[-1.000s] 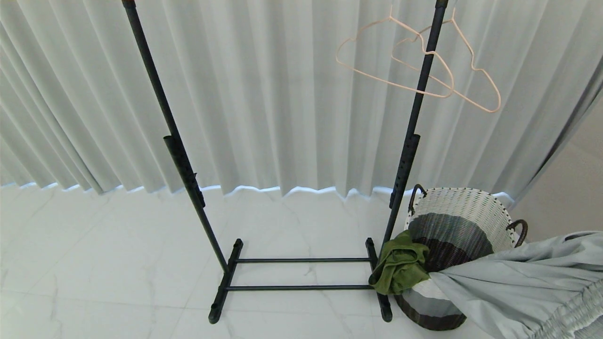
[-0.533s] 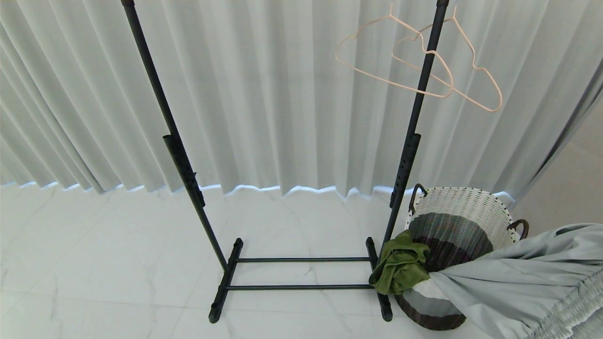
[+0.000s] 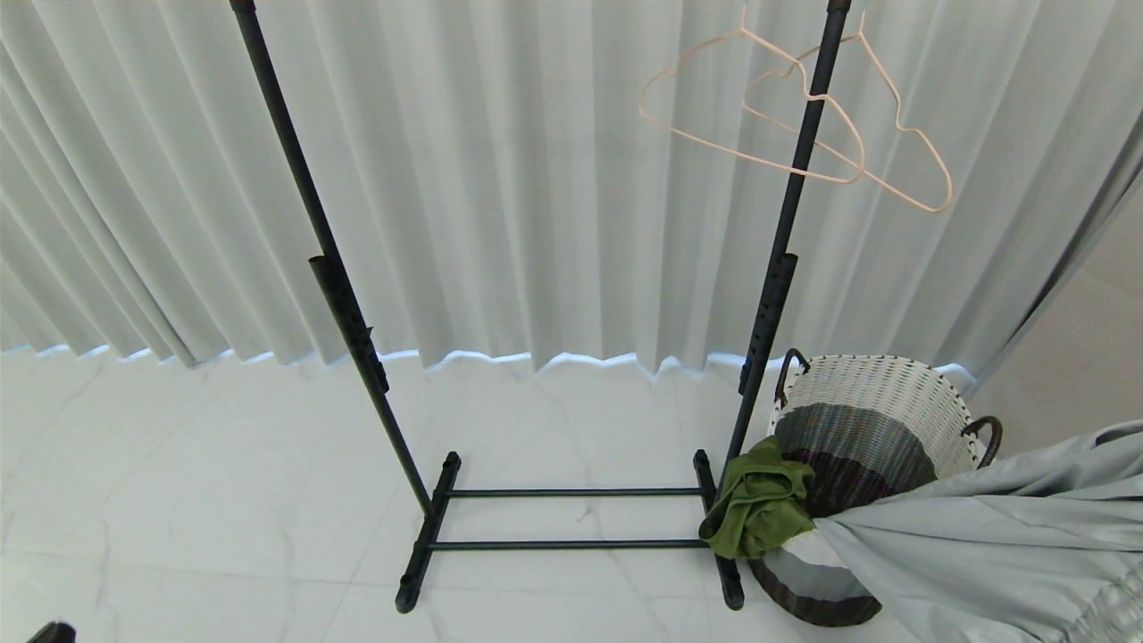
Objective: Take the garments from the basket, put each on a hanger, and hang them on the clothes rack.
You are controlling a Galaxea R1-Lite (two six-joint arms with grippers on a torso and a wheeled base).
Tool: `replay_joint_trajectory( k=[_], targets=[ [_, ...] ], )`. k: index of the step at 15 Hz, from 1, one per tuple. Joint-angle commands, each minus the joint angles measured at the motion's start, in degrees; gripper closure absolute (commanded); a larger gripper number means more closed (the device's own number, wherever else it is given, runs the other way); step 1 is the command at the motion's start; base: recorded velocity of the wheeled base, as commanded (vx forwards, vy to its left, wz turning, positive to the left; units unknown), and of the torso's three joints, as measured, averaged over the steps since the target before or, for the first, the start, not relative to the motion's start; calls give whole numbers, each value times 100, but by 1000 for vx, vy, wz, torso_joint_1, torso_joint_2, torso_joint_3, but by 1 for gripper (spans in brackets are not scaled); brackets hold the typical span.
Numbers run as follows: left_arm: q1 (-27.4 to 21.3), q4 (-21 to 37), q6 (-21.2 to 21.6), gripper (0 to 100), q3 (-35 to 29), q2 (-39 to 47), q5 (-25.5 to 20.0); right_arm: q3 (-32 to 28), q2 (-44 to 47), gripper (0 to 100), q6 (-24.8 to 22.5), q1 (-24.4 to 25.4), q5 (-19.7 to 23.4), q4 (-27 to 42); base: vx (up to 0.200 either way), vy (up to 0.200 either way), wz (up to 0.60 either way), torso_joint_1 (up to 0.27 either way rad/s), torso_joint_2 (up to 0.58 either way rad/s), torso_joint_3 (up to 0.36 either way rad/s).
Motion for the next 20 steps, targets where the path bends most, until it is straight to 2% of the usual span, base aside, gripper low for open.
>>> replay_joint_trajectory(
  k=[1,2,3,5,7,9,11,14,16,18,20],
  targets=[
    [-1011,-50,-56,0,-1152,1993,-12,-343,97,100,271,531,4,161,0,0,0,0,0,0],
    [-1591,-181,-82,0,-1512,2723,-4,-474,184,100,411,1102,4,257,0,0,0,0,0,0],
    [-1828,-445,-73,0,-1758,3329,5,-466,290,100,526,1401,21,231,0,0,0,0,0,0],
    [-1969,-1403,-21,0,-2365,4700,67,-466,536,100,1185,2306,399,82,0,0,0,0,0,0],
    [-2698,-1552,-91,0,-2593,5474,128,-387,791,100,1765,2965,478,-24,0,0,0,0,0,0],
    [-3507,-1552,-328,0,-2558,5983,234,-44,1098,100,1914,2992,469,-516,0,0,0,0,0,0],
    [-4360,-1570,-917,0,-2567,6361,480,440,1441,100,2081,3000,452,-1421,0,0,0,0,0,0],
    [-5449,-1640,-1972,0,-2567,6898,1086,580,1872,100,2248,2992,452,-1799,0,0,0,0,0,0],
    [-5986,-1834,-2218,0,-2576,7311,1464,580,2039,100,2538,2992,443,-1975,0,0,0,0,0,0],
    [-6451,-1860,-2262,0,-2268,7486,1411,563,2074,100,2547,2992,487,-2019,0,0,0,0,0,0],
    [-6460,-2203,-2438,0,-2206,7996,1280,528,2057,100,2547,3141,487,-2019,0,0,0,0,0,0]
  ],
)
